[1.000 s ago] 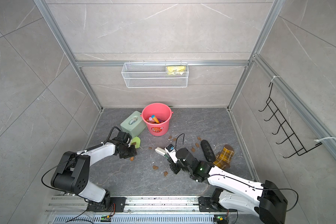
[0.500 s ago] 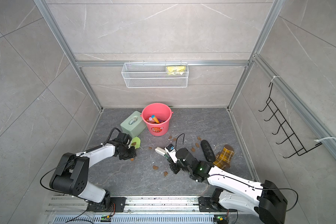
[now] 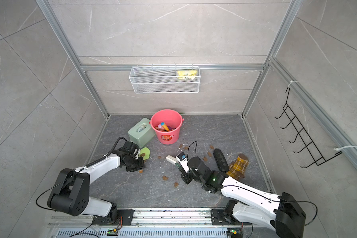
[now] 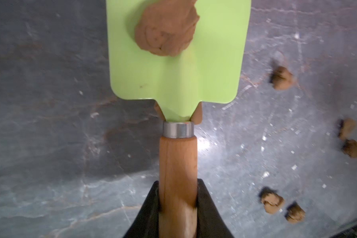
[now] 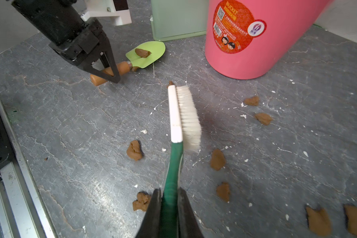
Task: Brush the soil off the hand trowel and place it into the bucket
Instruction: Pick up the hand trowel from the center of the board, then brush off the soil from the hand trowel.
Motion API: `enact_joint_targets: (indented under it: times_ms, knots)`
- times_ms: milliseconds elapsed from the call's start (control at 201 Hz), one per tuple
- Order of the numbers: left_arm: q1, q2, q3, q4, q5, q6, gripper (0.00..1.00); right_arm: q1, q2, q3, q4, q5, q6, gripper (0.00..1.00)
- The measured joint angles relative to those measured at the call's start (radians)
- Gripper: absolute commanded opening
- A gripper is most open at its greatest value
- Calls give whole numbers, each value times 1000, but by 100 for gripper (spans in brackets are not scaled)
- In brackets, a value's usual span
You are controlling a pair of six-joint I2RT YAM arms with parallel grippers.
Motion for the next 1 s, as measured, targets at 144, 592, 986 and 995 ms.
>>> enact_joint_targets:
  times_ms: [144, 592, 986, 995]
  knots:
    - [-56, -59, 76, -117, 119, 2, 0, -3, -8, 0, -11, 2, -54, 0]
    - [-211, -105, 384, -500, 299, 99, 0, 153, -1, 1, -4, 15, -237, 0]
    - [-341, -88, 420, -517, 79, 300, 0, 69, -306, 6, -152, -168, -81, 0]
    - [-346, -88, 418, -512, 76, 304, 0, 61, -312, 8, -156, -177, -74, 0]
